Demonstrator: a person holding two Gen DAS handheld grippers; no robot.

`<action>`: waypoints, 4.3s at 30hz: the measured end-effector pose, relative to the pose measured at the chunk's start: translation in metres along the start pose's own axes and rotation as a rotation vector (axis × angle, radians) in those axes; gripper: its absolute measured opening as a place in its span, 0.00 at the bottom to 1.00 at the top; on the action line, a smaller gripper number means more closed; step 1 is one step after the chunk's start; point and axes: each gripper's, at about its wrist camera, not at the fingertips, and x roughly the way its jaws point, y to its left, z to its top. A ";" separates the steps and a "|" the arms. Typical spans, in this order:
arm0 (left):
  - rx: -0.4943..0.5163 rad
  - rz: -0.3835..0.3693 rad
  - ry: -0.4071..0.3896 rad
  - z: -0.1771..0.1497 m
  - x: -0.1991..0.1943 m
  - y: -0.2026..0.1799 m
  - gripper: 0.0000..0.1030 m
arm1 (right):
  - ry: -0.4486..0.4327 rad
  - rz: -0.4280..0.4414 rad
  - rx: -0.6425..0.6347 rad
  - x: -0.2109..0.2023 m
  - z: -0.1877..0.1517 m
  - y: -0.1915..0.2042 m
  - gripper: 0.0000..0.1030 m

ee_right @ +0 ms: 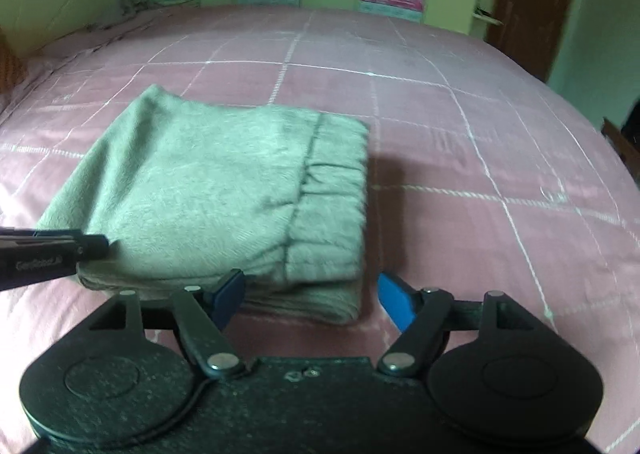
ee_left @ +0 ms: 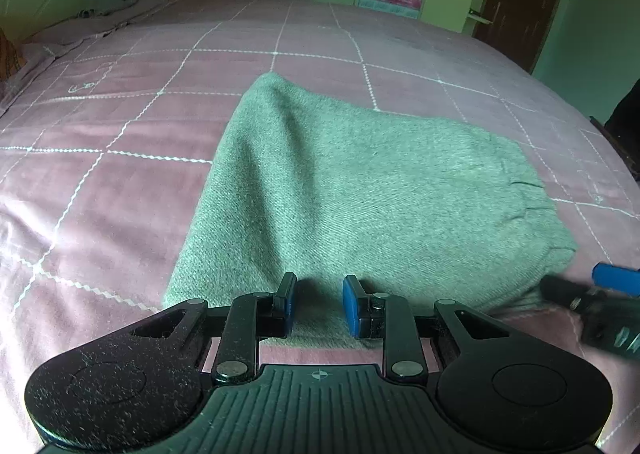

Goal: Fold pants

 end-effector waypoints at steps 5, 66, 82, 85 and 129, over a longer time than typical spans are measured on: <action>0.019 0.007 -0.006 -0.004 -0.001 -0.002 0.25 | -0.085 0.010 0.073 -0.023 0.004 -0.013 0.70; -0.034 -0.010 0.034 0.052 0.008 0.053 0.52 | 0.069 0.192 0.140 0.032 0.035 -0.038 0.78; -0.212 -0.264 0.213 0.056 0.077 0.109 0.51 | 0.276 0.495 0.487 0.096 0.023 -0.093 0.85; -0.237 -0.305 0.226 0.055 0.084 0.109 0.44 | 0.268 0.540 0.506 0.098 0.021 -0.100 0.83; -0.249 -0.371 0.045 0.074 0.043 0.068 0.21 | 0.101 0.639 0.623 0.081 0.027 -0.104 0.43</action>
